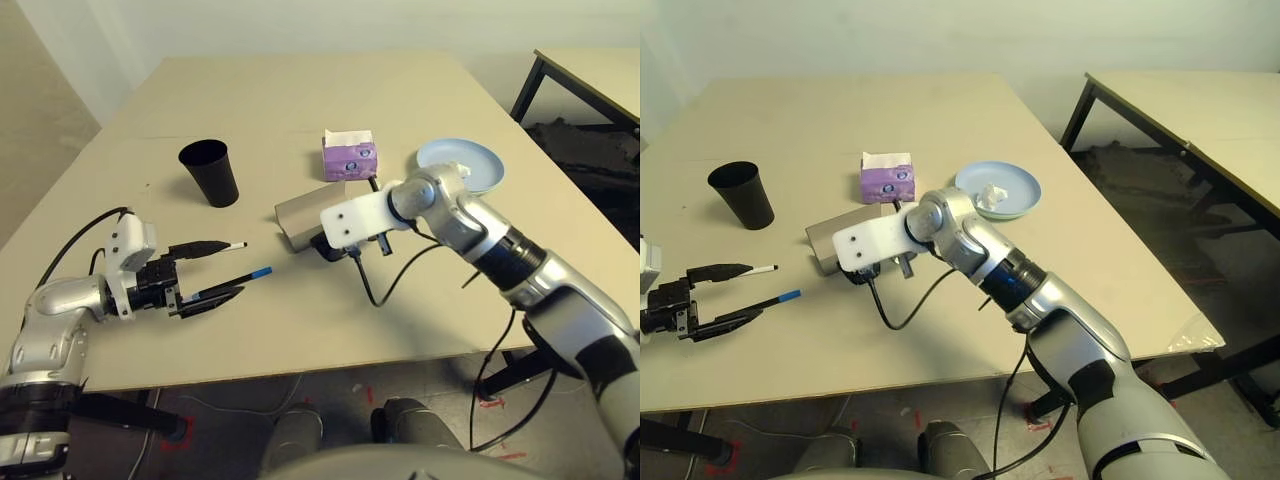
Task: Organize and tidy the items on the table.
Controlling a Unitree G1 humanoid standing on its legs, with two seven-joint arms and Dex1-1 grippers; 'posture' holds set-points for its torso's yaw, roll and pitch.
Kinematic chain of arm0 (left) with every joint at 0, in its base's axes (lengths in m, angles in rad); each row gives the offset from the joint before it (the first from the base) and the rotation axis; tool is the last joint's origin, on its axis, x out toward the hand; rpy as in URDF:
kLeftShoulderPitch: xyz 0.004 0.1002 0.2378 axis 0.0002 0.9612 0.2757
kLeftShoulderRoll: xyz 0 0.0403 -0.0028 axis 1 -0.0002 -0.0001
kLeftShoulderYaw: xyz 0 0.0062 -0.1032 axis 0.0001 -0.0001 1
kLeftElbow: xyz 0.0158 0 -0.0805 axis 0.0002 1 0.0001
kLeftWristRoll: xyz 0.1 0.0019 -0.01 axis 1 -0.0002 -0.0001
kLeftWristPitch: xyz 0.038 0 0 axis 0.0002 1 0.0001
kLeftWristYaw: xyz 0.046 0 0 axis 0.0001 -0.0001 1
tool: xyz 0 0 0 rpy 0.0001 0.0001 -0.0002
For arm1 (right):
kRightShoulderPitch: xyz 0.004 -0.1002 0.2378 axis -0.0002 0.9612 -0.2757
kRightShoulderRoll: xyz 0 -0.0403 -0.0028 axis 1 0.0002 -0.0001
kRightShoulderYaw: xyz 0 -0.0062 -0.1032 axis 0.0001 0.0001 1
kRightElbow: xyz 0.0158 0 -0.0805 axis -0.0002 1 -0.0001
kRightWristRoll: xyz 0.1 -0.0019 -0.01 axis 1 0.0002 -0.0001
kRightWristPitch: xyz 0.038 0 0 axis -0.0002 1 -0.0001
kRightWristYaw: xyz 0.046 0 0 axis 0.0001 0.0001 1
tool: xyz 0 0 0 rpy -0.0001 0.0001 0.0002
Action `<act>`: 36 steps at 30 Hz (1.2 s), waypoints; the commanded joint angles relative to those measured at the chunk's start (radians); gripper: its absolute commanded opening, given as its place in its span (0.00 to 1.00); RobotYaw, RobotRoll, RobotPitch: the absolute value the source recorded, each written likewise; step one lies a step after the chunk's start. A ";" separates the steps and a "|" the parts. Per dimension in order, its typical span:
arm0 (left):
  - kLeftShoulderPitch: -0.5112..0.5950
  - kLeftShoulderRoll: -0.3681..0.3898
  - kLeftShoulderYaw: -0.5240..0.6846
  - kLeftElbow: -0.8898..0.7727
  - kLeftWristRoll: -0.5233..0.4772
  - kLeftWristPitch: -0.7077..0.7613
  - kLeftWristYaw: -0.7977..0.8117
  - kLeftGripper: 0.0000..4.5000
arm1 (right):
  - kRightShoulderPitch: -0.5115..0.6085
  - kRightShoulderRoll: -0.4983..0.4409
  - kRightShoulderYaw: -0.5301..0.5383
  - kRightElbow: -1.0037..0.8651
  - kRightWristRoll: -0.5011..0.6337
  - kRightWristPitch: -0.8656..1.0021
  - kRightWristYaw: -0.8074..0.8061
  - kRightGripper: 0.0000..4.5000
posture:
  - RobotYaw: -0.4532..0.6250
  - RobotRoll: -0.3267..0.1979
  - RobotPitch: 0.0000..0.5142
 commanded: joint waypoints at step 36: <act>0.036 -0.008 0.053 -0.039 -0.019 0.038 0.064 1.00 | -0.246 0.316 -0.062 0.832 -0.100 -0.289 -0.390 0.02 | 0.56 0.62 0.07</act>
